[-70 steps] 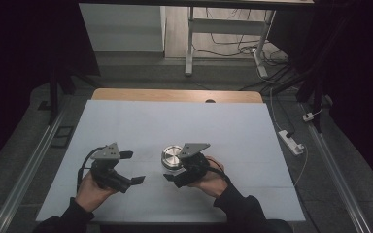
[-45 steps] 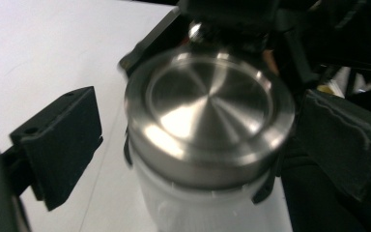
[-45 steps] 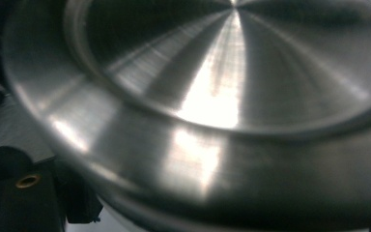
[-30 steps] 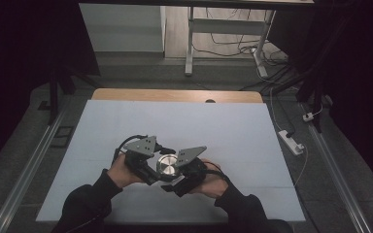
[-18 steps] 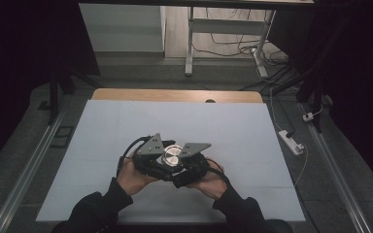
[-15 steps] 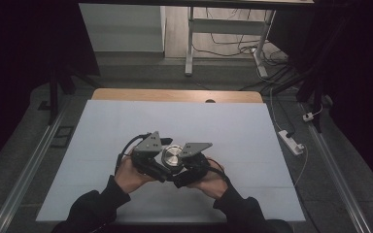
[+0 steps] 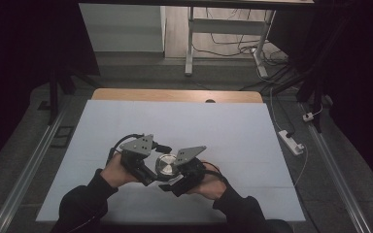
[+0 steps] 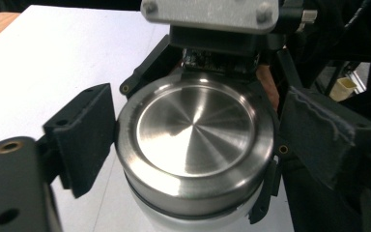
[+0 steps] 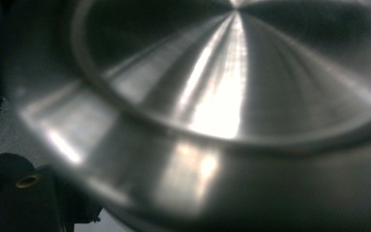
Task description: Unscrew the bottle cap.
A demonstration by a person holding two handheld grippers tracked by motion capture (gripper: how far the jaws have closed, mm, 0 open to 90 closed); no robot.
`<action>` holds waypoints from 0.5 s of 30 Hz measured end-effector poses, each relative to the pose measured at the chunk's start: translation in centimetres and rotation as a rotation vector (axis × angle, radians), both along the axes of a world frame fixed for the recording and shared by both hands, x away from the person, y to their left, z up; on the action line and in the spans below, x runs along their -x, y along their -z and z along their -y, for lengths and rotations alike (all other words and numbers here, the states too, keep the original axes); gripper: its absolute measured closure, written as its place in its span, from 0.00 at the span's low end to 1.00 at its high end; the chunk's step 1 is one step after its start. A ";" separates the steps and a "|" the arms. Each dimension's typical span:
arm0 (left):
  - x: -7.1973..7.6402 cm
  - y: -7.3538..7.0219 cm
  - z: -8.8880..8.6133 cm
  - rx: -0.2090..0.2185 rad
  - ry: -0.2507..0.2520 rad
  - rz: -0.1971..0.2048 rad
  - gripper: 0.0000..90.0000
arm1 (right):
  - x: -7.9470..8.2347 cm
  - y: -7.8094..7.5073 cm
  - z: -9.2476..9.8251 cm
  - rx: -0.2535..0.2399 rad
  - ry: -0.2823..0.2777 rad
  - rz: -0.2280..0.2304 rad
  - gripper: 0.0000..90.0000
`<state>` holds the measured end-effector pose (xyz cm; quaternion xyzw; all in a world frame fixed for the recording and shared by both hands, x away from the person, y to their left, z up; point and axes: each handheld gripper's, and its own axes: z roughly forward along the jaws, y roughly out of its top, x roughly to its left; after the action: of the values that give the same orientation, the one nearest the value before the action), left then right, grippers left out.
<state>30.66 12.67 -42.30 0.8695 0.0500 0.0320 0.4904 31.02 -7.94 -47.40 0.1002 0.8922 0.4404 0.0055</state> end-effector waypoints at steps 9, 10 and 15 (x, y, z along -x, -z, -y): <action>0.1 0.0 0.5 0.006 -0.107 -0.003 0.22 | -0.3 -0.1 0.2 -0.010 0.038 -0.003 0.17; 0.2 0.0 0.8 0.000 -0.136 -0.003 0.22 | -0.4 0.0 0.2 -0.011 0.049 -0.005 0.17; 0.6 0.3 2.2 -0.007 -0.305 0.004 0.22 | -1.2 0.4 0.6 -0.004 0.131 -0.003 0.17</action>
<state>30.02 10.42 -42.60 0.8534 0.1805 0.1083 0.4769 32.18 -8.56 -47.77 0.1588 0.8828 0.4409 0.0325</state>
